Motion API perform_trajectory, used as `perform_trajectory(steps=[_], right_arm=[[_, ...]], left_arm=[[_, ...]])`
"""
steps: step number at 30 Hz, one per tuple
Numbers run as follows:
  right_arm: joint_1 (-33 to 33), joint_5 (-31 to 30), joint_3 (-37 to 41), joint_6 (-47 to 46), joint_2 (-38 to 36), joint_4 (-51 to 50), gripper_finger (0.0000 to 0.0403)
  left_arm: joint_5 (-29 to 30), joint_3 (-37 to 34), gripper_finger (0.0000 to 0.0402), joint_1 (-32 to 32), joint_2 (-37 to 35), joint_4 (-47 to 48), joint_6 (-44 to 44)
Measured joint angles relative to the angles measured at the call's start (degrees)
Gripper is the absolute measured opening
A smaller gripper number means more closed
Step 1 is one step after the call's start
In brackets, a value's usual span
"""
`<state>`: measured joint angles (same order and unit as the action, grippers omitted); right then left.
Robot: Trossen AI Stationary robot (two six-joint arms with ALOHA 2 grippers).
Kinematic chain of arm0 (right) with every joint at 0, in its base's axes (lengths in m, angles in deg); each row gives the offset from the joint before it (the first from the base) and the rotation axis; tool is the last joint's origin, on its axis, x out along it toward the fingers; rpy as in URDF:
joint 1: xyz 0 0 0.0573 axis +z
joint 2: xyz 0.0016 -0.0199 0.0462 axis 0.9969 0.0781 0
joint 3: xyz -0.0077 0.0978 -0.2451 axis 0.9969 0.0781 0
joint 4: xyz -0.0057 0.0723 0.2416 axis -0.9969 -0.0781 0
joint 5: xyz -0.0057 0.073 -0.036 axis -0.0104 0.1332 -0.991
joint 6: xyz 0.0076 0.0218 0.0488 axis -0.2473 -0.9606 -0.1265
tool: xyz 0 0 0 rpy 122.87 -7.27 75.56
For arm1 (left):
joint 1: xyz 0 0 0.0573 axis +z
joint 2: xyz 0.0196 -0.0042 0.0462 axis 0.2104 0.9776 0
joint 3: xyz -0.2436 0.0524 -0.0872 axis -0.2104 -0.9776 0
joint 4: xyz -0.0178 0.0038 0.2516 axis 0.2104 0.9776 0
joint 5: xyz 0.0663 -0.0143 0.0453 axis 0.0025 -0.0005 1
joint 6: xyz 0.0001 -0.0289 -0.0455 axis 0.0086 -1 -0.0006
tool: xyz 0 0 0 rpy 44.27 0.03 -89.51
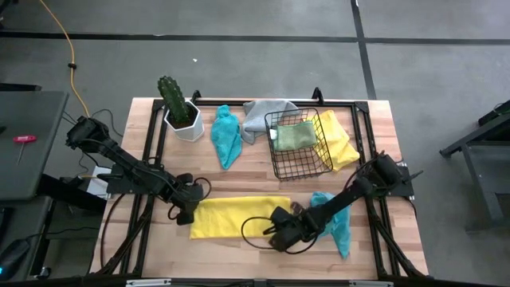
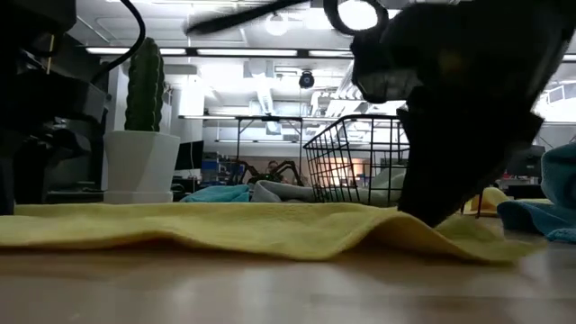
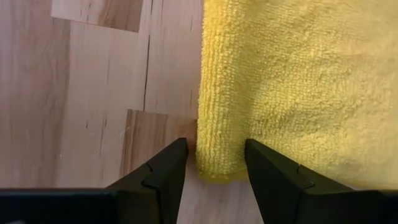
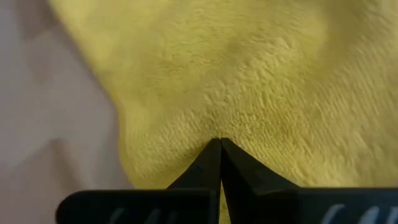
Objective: Fold microfiber towels
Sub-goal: Fold the bottom yellow microfiber towel
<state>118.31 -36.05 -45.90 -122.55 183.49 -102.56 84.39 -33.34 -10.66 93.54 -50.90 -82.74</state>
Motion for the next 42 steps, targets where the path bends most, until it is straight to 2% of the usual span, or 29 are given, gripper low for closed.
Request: perform_trajectory(steps=[5, 10, 14, 16, 22, 27, 33, 37, 39, 42], right_arm=[[1.48, 3.06, -3.32, 3.4, 0.44, -2.13, 0.0], [2.64, 2.36, -9.71, 4.28, 0.44, -17.34, 0.0], [3.0, -2.07, -14.31, 4.17, 0.38, -29.14, 0.0], [2.54, -4.12, -14.71, 5.18, 0.31, -31.7, 0.0], [-0.37, -4.3, -12.98, 12.1, -0.49, -33.58, 0.0], [0.17, -3.17, -2.83, 13.95, -8.12, -22.6, 0.0], [2.13, -2.65, 15.22, 15.08, -19.82, 2.5, 0.0], [1.18, -1.06, 22.99, 17.81, -21.37, 14.38, 0.0], [0.11, 1.1, 25.07, 19.82, -21.08, 17.8, 0.0], [-1.35, 1.15, 26.3, 22.42, -20.69, 20.11, 0.0001]], left_arm=[[-1.04, 0.0, 0.0158, 0.02, -0.02, 0.29, 0.03], [-1.23, 0.0, 0.0158, -0.13, -0.02, 0.61, 0.04], [-1.29, 0.0, 0.0158, -0.13, -0.02, 0.66, 0.03], [-1.37, 0.0, 0.0159, -0.13, -0.02, 0.66, 0.02], [-1.45, -0.01, 0.0159, -0.13, -0.02, 0.63, 0.02], [-1.51, -0.02, 0.0159, -0.13, -0.04, 0.52, 0.67], [-1.18, -0.02, 0.0159, -0.15, -0.02, 0.4, 1.01], [-1.13, -0.02, 0.0159, -0.17, -0.02, 0.35, 1.02], [-1.0, -0.02, 0.0159, -0.17, -0.02, 0.33, 1.03], [-0.71, -0.04, 0.0159, -0.17, -0.02, 0.28, 1.03]])
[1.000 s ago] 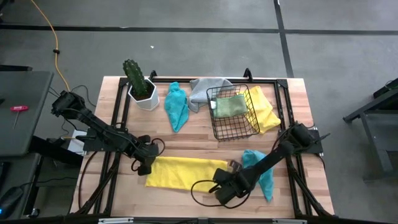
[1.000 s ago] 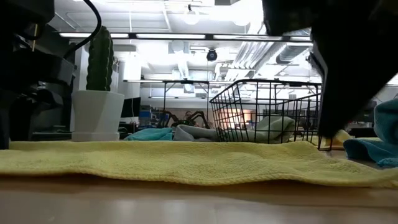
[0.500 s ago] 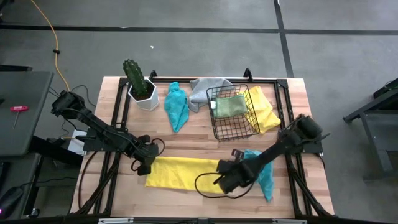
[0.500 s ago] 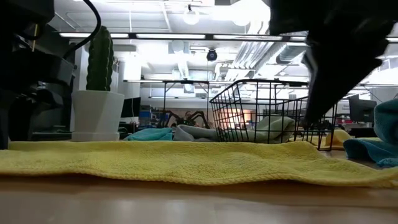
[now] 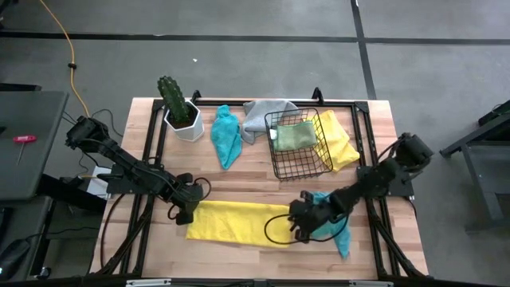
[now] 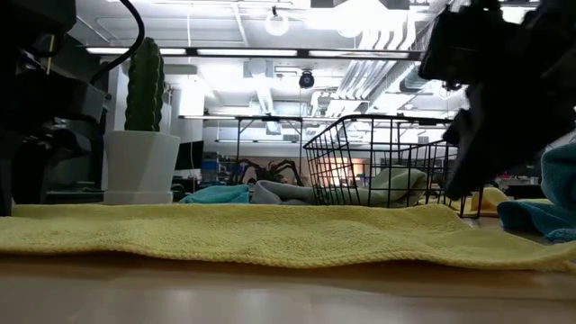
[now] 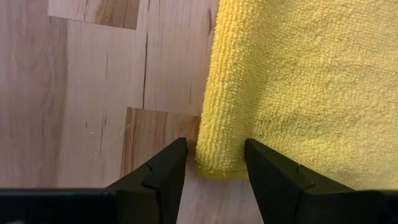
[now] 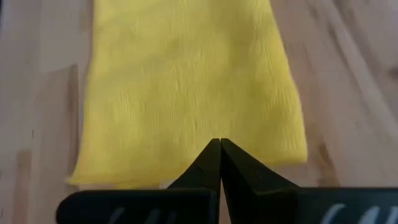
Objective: Fold microfiber towels
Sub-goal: Fold the bottom yellow microfiber towel
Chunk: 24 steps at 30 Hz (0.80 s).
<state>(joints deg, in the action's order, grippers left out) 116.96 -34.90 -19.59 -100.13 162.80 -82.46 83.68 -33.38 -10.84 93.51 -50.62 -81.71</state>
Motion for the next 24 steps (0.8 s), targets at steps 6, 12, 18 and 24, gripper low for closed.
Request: perform_trajectory(steps=[6, 12, 18, 24], right_arm=[[-2.2, -0.23, -2.85, 5.44, -0.06, -1.21, 0.005], [-2.87, -4.51, -5.07, 5.31, -0.11, -11.01, 0.0134], [-3.1, -4.04, -3.53, 4.47, -0.11, -10.65, 0.0168], [-3.19, -1.53, -3.46, 4.39, 1.38, -9.29, 0.0161]], left_arm=[[0.16, 0.0, 0.0159, 0.0, 0.0, -0.04, 0.0], [0.18, 0.02, 0.0159, 0.0, 0.0, -0.1, 0.0], [0.2, 0.02, 0.0159, 0.0, 0.0, -0.11, 0.0], [0.27, 0.02, 0.0159, 0.0, 0.0, -0.15, 0.0]])
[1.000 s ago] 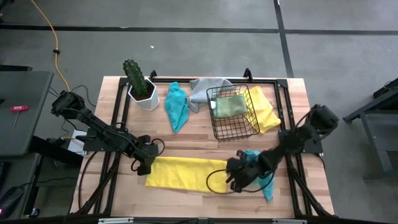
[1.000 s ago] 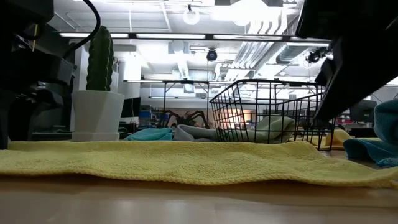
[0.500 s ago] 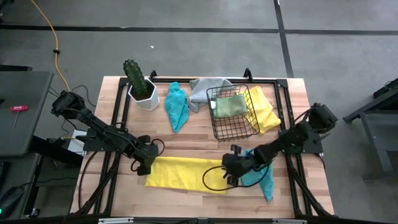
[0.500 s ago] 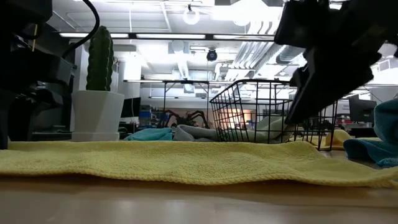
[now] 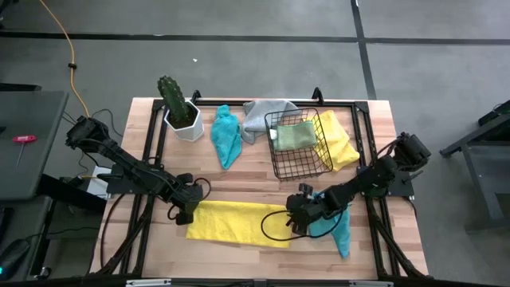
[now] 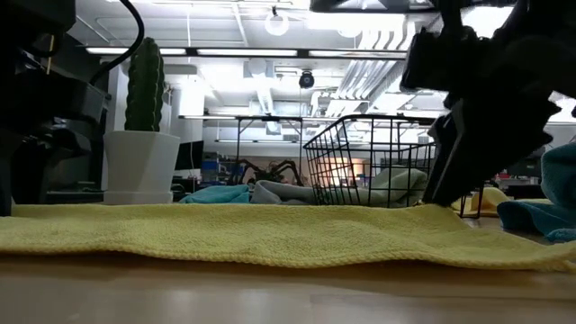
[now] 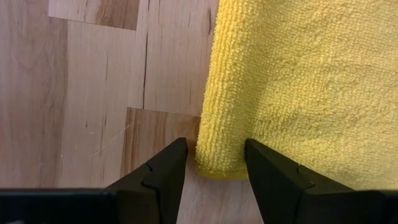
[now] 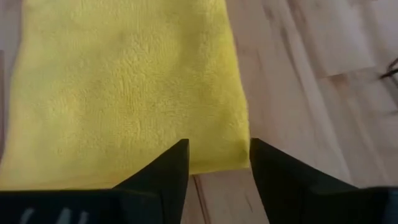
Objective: Fold microfiber towels
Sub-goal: Fold the bottom yellow microfiber towel
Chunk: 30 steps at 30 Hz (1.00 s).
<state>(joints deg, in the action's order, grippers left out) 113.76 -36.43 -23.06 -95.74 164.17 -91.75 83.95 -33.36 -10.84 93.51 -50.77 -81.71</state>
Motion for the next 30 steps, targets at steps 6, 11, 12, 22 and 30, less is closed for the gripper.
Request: perform_trajectory(steps=[6, 11, 12, 22, 30], right_arm=[[-1.19, 1.46, -0.16, -1.36, 4.15, 1.31, 0.0146], [-1.68, 1.04, -0.22, -2.7, 4.09, 1.31, 0.0132], [-1.72, 1.11, -0.22, -2.63, 4.09, 1.27, 0.0127], [-1.6, 1.19, -0.24, -2.96, 4.07, 0.98, 0.0013], [-0.96, 0.32, -0.34, -2.43, 2.43, 0.25, 0.0005]], left_arm=[[0.07, 0.0, 0.0159, 0.0, 0.0, -0.02, -0.02], [0.13, 0.0, 0.0159, 0.0, 0.0, -0.02, 0.0], [0.11, 0.0, 0.0158, 0.0, 0.0, -0.02, 0.0], [0.54, 0.0, 0.0064, 0.13, -0.42, 0.76, 1.05], [2.48, 2.56, 0.0011, -0.25, -5.05, 6.2, 0.35]])
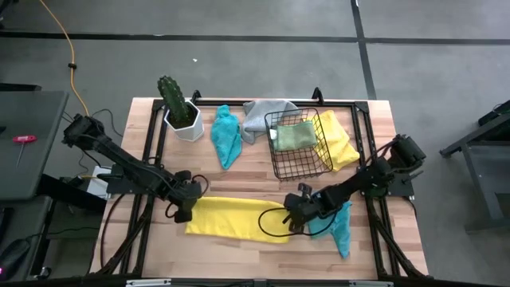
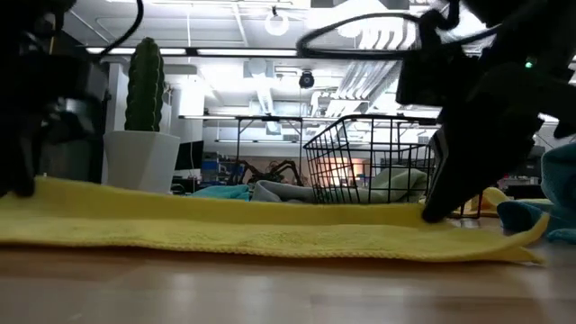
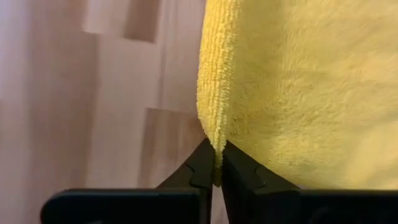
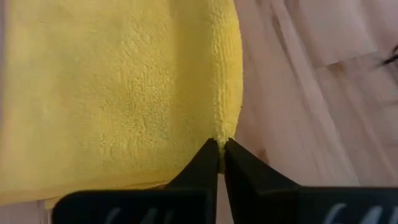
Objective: Fold microfiber towels
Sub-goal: Fold the bottom yellow microfiber towel
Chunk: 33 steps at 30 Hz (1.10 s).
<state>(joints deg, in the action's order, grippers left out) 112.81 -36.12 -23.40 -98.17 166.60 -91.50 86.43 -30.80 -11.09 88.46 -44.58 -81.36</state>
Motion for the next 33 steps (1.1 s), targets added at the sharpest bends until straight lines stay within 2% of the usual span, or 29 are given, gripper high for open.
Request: perform_trajectory(steps=[10, 15, 20, 25, 33], right_arm=[[4.57, -4.84, -7.17, 3.42, -1.72, -7.45, 0.0001], [7.83, -7.76, -8.79, 6.6, -1.66, -7.45, 0.0001], [10.84, -10.32, -8.79, 5.24, -1.66, -7.58, 0.0], [13.58, -16.05, -8.78, 4.08, -1.66, -9.41, 0.0], [13.88, -23.03, -8.75, 4.05, -1.66, -11.5, 0.0]], left_arm=[[13.46, 2.6, 0.0002, -5.7, -4.41, 5.21, 2.67], [18.39, 2.6, 0.0001, -11.11, -3.55, 5.09, 3.06], [23.26, 2.64, 0.0001, -17.35, -3.01, 5.07, 1.03], [30.51, 2.64, 0.0, -22.75, -3.01, 5.24, 0.0], [35.18, 0.23, 0.0, -24.11, -3.01, 4.97, -0.63]])
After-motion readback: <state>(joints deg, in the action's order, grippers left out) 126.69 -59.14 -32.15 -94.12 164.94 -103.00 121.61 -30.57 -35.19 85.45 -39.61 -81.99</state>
